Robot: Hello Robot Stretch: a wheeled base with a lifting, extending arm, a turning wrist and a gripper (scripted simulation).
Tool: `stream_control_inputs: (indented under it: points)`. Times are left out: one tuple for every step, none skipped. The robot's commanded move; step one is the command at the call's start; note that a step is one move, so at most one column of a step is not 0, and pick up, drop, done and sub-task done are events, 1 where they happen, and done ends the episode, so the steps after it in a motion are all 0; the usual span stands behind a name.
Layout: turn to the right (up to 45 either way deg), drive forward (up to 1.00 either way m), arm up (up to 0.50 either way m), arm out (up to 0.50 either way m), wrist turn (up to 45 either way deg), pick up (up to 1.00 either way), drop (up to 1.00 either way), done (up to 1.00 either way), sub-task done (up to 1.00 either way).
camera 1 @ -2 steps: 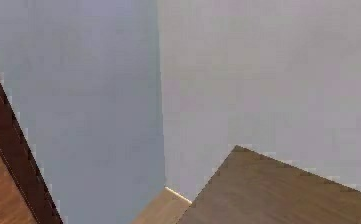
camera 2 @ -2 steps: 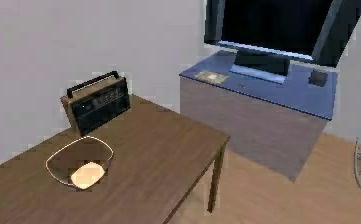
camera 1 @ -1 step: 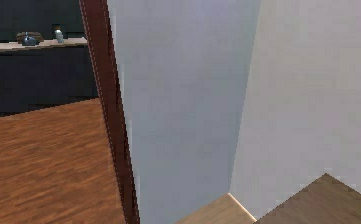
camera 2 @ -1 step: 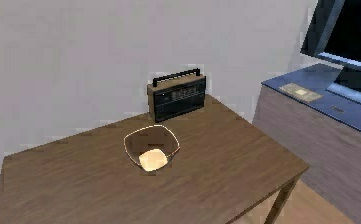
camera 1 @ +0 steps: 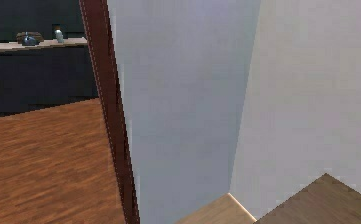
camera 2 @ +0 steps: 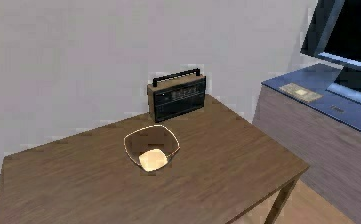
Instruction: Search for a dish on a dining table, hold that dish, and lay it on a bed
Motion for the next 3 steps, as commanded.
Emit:
stream_control_inputs:
  points:
    - [0.0, 0.0, 0.38, 0.0, 0.0, 0.0, 0.0, 0.0, 0.0]
    - [0.0, 0.0, 0.0, 0.22, 0.0, 0.0, 0.0, 0.0, 0.0]
    - [0.0, 0.0, 0.0, 0.0, 45.0, 0.0, 0.0, 0.0, 0.0]
